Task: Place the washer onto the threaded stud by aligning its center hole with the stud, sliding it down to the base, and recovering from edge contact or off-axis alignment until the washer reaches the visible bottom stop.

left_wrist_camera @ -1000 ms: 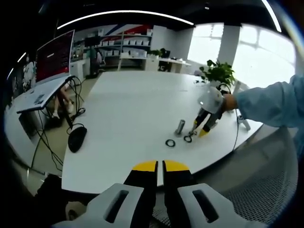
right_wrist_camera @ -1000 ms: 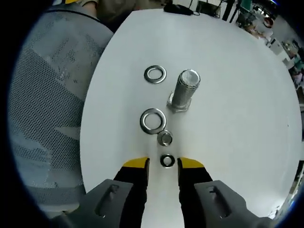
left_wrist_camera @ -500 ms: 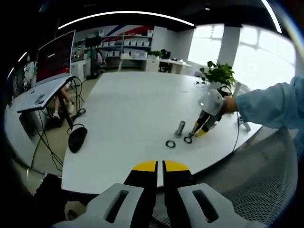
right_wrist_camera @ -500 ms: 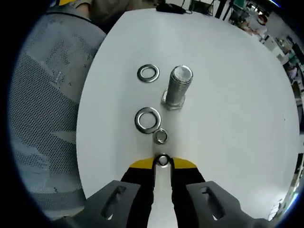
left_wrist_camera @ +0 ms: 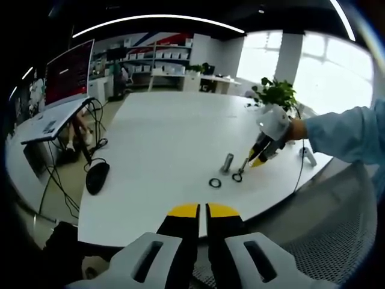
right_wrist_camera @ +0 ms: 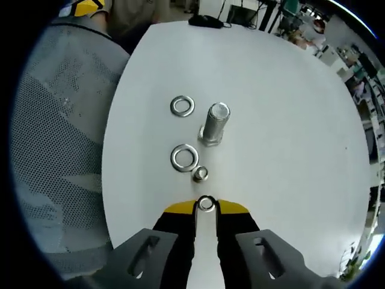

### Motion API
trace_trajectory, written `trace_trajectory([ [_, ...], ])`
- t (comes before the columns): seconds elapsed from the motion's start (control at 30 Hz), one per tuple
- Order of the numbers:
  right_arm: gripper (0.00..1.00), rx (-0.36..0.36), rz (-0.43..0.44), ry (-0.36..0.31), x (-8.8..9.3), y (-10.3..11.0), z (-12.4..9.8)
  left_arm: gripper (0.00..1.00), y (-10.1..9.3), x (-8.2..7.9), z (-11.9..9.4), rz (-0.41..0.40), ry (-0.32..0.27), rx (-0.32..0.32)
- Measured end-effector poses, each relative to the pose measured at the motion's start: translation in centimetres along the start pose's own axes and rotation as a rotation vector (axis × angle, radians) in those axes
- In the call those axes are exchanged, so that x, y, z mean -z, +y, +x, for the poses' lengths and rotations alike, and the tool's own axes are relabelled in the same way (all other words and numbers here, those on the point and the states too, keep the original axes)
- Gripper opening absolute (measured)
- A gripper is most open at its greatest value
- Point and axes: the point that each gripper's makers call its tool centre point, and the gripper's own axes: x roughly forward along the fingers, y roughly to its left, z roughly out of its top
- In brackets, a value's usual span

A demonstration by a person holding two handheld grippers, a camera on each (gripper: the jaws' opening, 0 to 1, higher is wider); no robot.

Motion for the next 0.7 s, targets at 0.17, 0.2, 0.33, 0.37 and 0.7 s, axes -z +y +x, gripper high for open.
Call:
trace_trajectory([
  [0.17, 0.13, 0.015, 0.013, -0.023, -0.6, -0.1, -1.0, 0.01, 0.0, 0.1, 0.0, 0.001, 0.002, 0.002],
  [0.2, 0.13, 0.019, 0.017, -0.032, -0.8, -0.2, -1.2, 0.01, 0.0, 0.0, 0.0, 0.001, 0.001, 0.002],
  [0.33, 0.13, 0.028, 0.032, -0.068, -1.7, -0.1, -2.3, 0.01, 0.0, 0.1, 0.0, 0.001, 0.005, 0.003],
  [0.37, 0.13, 0.033, 0.030, -0.076, -2.0, -0.2, -2.6, 0.01, 0.0, 0.1, 0.0, 0.002, 0.005, 0.003],
  [0.7, 0.13, 0.056, 0.034, -0.127, -3.1, 0.2, -3.9, 0.01, -0.1, 0.3, 0.0, 0.005, 0.018, 0.006],
])
